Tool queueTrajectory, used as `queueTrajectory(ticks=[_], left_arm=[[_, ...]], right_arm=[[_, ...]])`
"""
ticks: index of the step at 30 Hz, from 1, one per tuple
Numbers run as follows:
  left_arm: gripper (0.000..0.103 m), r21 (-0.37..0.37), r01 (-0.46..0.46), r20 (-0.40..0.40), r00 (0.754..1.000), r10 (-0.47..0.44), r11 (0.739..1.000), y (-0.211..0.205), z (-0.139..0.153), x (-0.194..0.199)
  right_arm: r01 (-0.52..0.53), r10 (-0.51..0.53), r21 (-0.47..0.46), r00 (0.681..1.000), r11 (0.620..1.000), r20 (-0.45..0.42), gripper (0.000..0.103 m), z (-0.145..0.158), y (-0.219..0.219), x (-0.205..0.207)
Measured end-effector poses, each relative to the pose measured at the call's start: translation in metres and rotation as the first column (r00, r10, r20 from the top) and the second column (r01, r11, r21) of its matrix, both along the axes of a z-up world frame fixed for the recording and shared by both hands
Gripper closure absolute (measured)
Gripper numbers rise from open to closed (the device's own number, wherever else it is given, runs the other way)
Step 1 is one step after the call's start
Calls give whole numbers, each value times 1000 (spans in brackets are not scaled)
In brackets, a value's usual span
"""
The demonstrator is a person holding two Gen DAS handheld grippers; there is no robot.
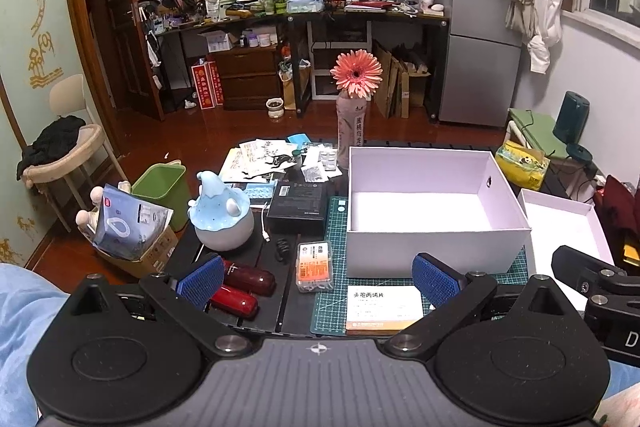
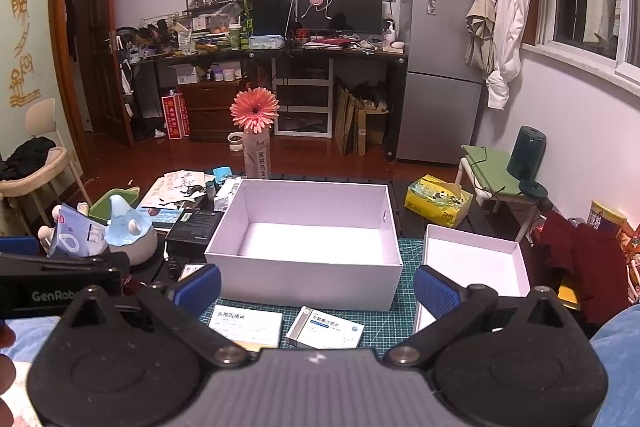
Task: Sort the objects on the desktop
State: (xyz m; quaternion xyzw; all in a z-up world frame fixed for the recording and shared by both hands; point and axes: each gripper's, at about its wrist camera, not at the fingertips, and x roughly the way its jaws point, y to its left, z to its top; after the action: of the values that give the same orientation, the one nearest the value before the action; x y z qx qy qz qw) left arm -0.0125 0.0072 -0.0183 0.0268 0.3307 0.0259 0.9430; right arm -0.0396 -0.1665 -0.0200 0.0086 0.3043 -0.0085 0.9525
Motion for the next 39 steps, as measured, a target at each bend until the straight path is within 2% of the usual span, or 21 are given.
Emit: queueTrajectory(ticks=[9,15,20,25,32,39], left_arm=[[3,7,1,-9,1000,-1,1000,0,-6,2],[3,-5,-2,4,1000,2,1000,2,-5,2],[3,22,1,12,1000,-1,1000,0,-6,3],[3,19,17,9,1000,-17,1000,0,-8,3],[3,33,23,41,999,-25,999,0,-7,0],[7,60,36,76,996,-40,998,-4,-10,-2]], right_arm=[[11,-11,22,1000,1000,-6,0,-3,-6,2],[39,-39,-6,999,999,-7,0,-6,-2,4],[49,-49,8,999,999,-10,0,-6,-5,5],[45,-45,12,999,999,-3,0,-8,-5,6],[61,-61,4,998,998,-6,0,-16,-5,10],[68,-69,54,998,996,14,0,-20,-11,11]])
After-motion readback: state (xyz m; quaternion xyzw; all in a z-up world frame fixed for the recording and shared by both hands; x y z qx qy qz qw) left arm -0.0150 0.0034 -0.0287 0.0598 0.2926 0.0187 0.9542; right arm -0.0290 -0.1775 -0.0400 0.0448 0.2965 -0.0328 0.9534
